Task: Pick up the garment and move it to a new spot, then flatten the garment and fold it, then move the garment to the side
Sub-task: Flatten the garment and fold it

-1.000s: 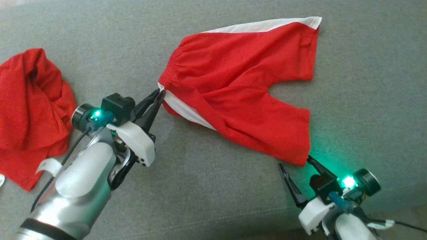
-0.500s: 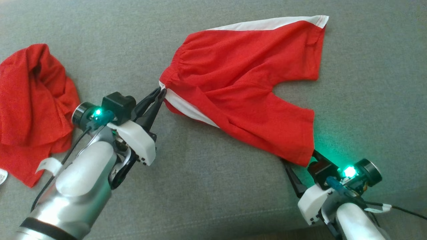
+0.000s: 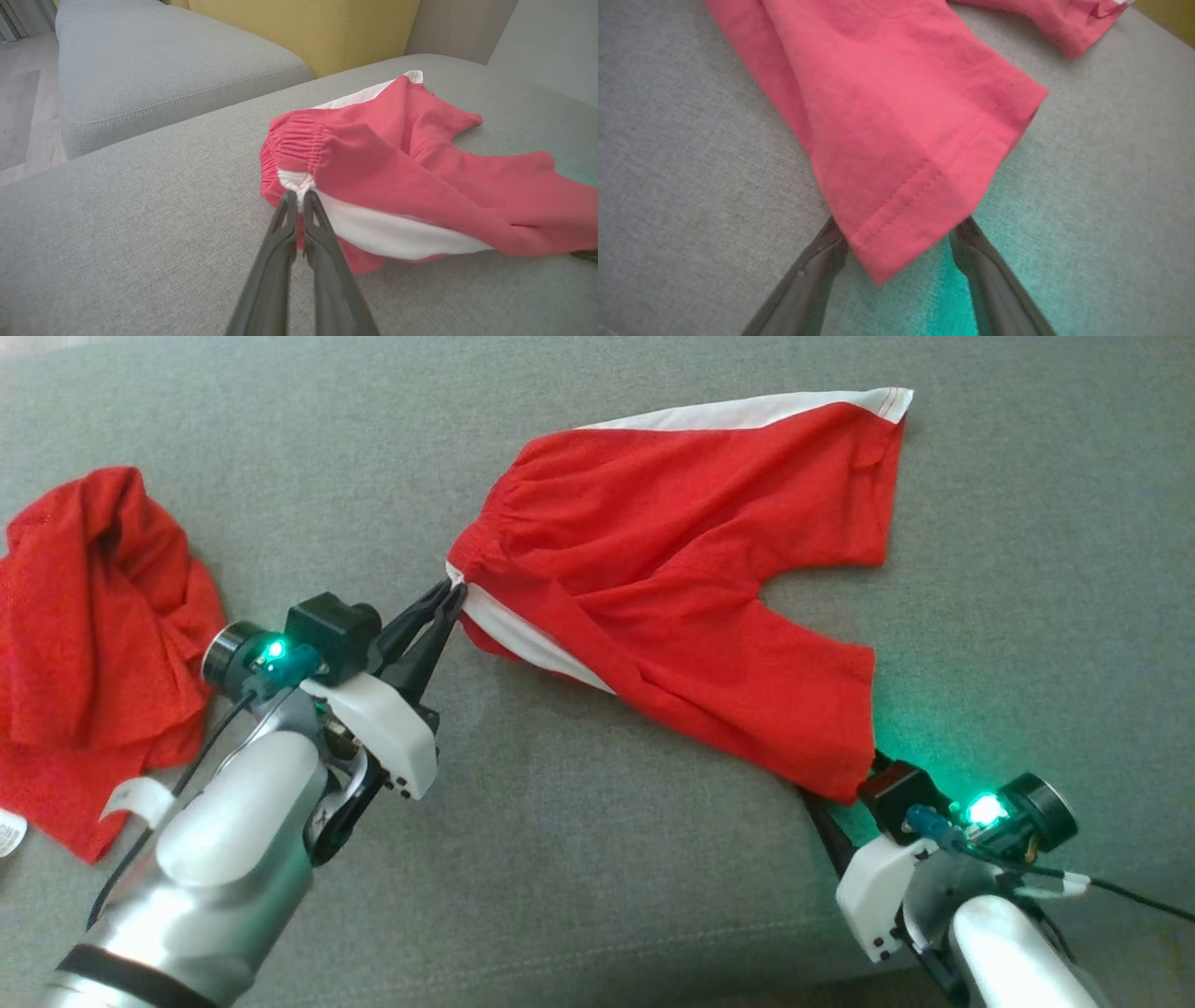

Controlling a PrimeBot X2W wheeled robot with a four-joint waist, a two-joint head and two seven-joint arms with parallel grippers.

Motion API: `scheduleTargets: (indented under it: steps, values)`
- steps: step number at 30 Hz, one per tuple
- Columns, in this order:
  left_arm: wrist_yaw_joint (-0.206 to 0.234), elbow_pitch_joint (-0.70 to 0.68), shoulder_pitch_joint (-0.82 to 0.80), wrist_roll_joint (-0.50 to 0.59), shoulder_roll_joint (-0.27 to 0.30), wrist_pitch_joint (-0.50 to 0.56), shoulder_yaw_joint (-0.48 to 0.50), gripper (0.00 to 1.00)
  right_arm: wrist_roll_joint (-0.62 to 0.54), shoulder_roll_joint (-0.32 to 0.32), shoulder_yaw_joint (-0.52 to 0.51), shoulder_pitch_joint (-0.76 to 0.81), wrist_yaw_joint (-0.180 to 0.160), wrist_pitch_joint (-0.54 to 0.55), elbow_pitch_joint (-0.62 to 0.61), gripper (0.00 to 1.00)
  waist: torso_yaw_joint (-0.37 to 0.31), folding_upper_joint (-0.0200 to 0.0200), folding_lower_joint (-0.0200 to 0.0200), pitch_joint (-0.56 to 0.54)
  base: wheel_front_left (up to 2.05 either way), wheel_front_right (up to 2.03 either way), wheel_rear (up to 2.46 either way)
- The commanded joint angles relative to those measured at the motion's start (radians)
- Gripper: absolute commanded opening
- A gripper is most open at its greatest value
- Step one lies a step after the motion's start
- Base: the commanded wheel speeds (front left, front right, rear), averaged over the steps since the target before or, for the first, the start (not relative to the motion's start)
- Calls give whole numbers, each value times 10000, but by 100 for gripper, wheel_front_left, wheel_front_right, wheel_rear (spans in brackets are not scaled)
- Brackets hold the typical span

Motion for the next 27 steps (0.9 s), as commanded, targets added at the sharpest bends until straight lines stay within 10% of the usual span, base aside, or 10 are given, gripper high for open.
scheduleTargets:
  steps: [1, 2, 12, 27]
  values:
    - [100, -299, -454, 14, 320, -123, 433, 0, 26, -371, 135, 438, 29, 369, 111, 24, 8, 0, 0, -18, 0, 0, 0]
    - [104, -312, -445, 21, 316, -123, 447, 0, 124, -396, 150, 463, 29, 373, 22, 0, 13, 0, 0, -34, 0, 0, 0]
    - [210, -804, -166, 185, 291, -124, 759, 0, 2752, -112, 373, 321, 29, -232, -1434, 0, 119, 0, 0, -509, 0, 0, 0]
    - [356, -2072, -376, -377, 742, 32, 1914, 0, 7136, -656, -130, -2441, 29, 1638, -3308, 0, 478, 0, 0, -1611, 0, 0, 0]
